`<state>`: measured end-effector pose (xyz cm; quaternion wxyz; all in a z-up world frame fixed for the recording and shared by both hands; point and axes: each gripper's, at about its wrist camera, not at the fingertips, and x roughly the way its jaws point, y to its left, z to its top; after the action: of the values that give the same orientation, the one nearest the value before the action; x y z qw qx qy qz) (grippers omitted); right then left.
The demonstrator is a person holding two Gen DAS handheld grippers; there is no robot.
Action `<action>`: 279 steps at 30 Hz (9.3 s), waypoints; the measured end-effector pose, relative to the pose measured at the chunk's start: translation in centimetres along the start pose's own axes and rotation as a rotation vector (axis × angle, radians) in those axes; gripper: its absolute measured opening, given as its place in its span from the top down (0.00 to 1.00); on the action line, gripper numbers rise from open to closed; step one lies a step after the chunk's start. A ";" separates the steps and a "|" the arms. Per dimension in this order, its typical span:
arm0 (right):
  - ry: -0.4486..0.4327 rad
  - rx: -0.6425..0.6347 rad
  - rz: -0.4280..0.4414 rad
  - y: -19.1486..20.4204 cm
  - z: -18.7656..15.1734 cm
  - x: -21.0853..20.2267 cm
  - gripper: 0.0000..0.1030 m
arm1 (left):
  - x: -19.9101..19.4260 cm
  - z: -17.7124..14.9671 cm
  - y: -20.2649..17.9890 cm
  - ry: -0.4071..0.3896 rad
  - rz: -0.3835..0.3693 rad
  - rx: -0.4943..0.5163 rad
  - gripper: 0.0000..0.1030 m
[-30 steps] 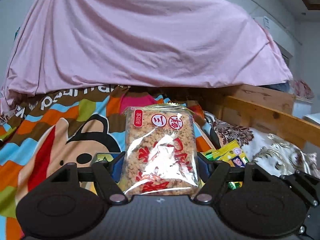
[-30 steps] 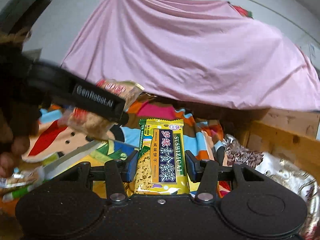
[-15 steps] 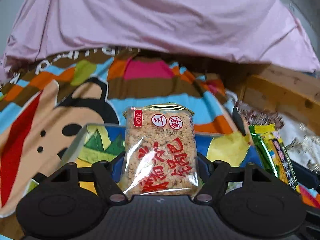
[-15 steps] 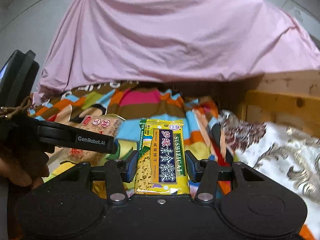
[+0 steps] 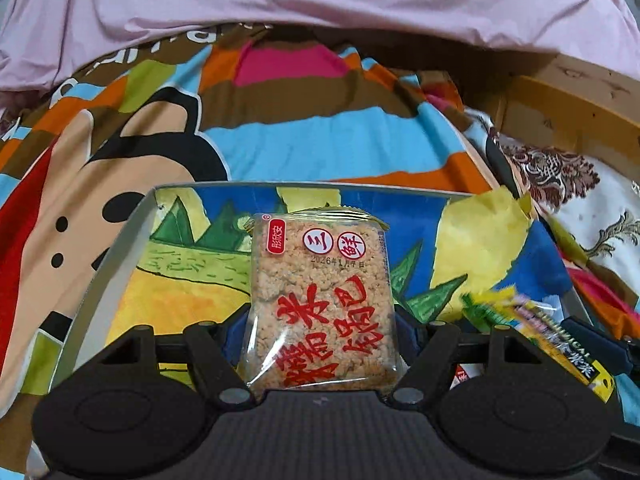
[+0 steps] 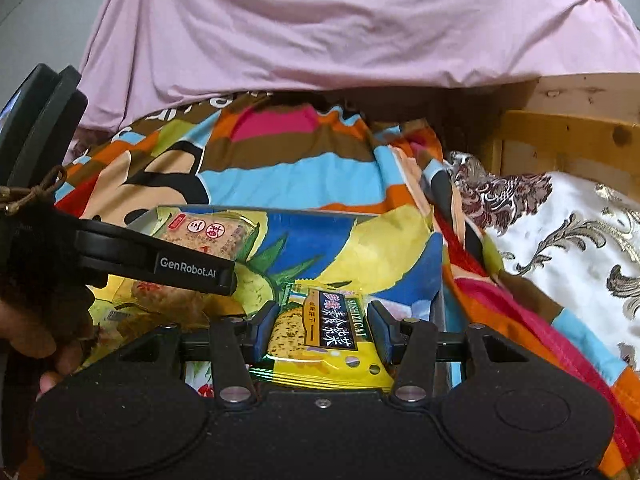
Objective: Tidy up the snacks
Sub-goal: 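Lower both snacks into the silver tray and open both tools, then raise both tools up and away from the silver tray, then move the left tool onto the orange mandarin while the right tool reaches the tray, then close the left tool on the mandarin while the right tool grasps a small clear-wrapped snack, then carry the mandarin over the tray and lower it while the right tool carries its snack there, then open both tools to release the mandarin and snack into the tray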
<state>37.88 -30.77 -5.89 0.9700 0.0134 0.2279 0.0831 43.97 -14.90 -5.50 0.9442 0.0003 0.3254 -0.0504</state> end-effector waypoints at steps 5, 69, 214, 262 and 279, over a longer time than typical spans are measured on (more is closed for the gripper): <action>0.008 -0.001 0.002 0.1 0.0 0.1 0.48 | 0.4 0.1 -0.1 0.020 -0.006 0.003 0.27; -0.245 -0.010 -0.013 10.2 -4.0 -28.8 0.01 | -32.7 -12.5 11.8 -0.257 0.024 0.024 0.01; -0.364 -0.562 0.066 10.9 0.4 -7.7 0.93 | -13.3 -2.1 7.2 -0.157 -0.089 0.260 0.69; -0.243 -0.088 -0.052 0.9 3.4 -7.6 0.17 | -9.1 2.2 4.1 -0.170 -0.060 -0.100 0.05; -0.319 -0.089 0.032 5.4 3.5 -18.6 0.01 | -21.2 -1.2 8.8 -0.247 -0.004 -0.160 0.01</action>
<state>22.16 -28.55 5.75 0.9921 -0.0131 0.0667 0.1053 27.44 -4.11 6.32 0.9740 -0.0819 0.2098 -0.0260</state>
